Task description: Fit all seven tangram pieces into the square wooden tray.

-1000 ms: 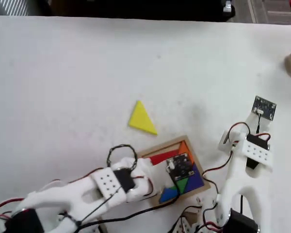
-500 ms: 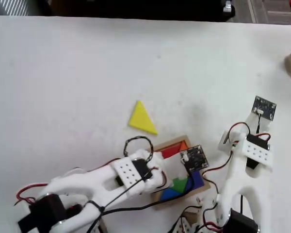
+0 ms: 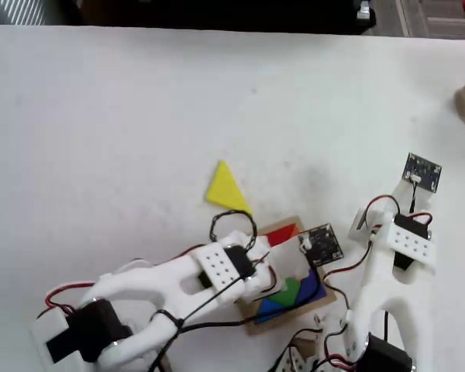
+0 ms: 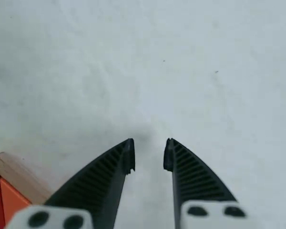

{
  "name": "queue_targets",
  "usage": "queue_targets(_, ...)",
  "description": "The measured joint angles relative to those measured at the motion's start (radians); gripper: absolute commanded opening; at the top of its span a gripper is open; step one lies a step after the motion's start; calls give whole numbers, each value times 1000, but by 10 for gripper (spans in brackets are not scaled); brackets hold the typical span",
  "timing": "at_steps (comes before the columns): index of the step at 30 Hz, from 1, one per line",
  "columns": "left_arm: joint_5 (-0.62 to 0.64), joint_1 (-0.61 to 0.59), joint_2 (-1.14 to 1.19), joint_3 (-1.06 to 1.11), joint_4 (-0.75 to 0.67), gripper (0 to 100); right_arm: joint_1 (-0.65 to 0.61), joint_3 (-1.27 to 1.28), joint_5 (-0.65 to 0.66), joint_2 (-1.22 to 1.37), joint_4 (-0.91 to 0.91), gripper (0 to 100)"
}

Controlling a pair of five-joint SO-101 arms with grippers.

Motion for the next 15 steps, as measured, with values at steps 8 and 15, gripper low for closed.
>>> queue_targets(8, 0, -114, -144, 0, 110, 22, 0, 0, 0, 0, 0, 113)
queue_targets(15, 160, -462, -161, -52, 112, 24, 0, 0, 0, 3, 0, 113)
